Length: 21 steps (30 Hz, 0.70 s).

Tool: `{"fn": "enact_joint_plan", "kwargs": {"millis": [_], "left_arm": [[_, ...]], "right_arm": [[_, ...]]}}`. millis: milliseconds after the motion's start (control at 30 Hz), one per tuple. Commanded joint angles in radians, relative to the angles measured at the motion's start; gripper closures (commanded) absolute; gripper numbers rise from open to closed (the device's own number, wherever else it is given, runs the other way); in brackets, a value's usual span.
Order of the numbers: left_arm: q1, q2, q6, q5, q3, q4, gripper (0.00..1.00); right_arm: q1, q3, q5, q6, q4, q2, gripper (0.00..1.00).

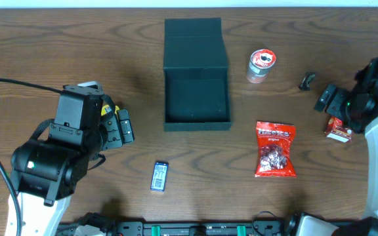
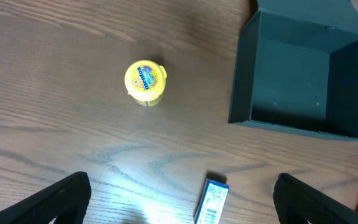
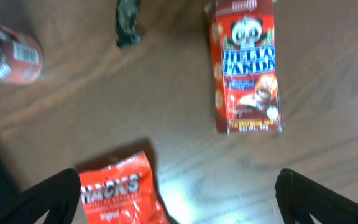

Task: Pack container
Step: 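Lower the right gripper onto the red Hacks bag and grasp it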

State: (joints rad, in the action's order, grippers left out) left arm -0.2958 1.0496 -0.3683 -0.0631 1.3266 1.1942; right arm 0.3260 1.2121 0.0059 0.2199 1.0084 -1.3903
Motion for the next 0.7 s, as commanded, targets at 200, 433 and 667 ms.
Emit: {"fn": "enact_joint_plan", "kwargs": {"millis": [200, 433, 667], "left_arm": [[-0.002, 0.027, 0.011, -0.019, 0.015, 0.003, 0.05], [-0.002, 0.056, 0.018, -0.026, 0.008, 0.003, 0.05], [-0.002, 0.061, 0.018, -0.026, 0.005, 0.002, 0.05]], "right_arm": [[-0.076, -0.002, -0.206, -0.049, 0.155, 0.021, 0.01], [-0.202, -0.175, -0.204, -0.023, 0.097, 0.144, 0.01], [-0.251, -0.371, -0.187, 0.065, 0.018, 0.196, 0.01]]}}
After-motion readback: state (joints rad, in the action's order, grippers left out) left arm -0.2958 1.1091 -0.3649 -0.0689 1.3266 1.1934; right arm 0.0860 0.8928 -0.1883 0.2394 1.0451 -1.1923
